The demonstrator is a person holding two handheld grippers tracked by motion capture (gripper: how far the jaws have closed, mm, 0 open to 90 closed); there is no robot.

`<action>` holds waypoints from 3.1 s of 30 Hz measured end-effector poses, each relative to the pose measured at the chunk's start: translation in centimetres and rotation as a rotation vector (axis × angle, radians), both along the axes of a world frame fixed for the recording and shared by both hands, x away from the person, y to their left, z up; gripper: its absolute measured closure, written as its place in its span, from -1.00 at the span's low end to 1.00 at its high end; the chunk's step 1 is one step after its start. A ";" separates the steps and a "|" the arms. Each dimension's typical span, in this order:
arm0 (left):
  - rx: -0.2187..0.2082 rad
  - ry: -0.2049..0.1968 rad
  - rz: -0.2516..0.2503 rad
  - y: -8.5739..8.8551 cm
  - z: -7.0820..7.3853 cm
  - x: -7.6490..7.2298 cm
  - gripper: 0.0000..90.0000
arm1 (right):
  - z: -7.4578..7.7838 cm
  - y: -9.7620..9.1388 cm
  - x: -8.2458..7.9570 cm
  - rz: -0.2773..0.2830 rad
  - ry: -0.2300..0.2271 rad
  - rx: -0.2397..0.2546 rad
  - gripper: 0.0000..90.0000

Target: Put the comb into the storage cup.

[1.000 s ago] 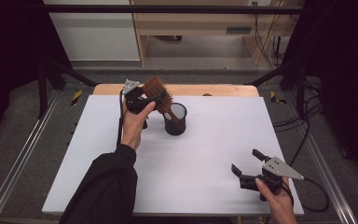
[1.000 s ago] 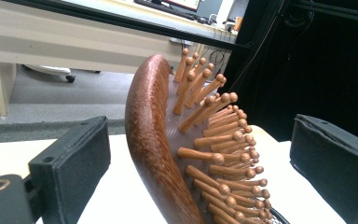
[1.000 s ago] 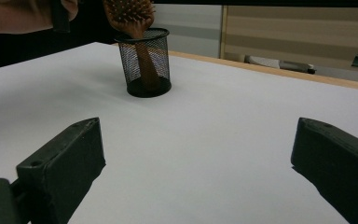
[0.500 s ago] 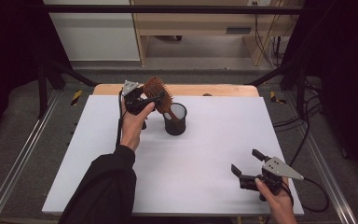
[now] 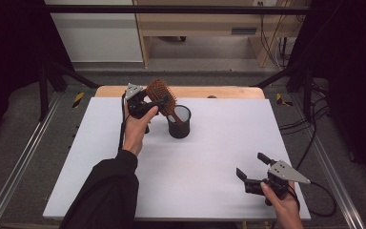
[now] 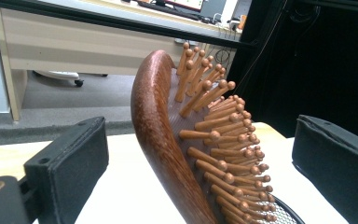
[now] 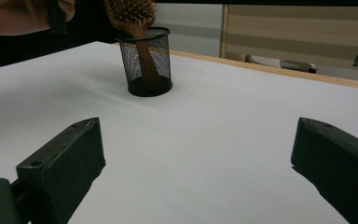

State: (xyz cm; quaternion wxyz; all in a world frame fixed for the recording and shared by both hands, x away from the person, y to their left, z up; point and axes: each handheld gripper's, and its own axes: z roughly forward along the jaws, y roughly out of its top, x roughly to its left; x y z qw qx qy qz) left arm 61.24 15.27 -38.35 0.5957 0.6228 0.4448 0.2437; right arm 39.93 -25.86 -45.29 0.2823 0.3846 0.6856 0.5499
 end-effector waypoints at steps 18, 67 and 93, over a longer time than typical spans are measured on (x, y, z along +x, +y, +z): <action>0.030 -0.030 0.011 0.3 0.1 -1.1 -0.91 | -0.1 0.1 0.0 0.004 0.004 -0.004 -0.93; 0.060 -0.146 0.041 4.8 3.2 -6.3 -0.92 | -0.2 0.5 0.3 -0.006 -0.001 -0.034 -0.93; 0.062 -0.173 0.074 9.8 5.8 -9.0 -0.94 | -0.2 0.5 0.4 -0.005 0.004 -0.036 -0.93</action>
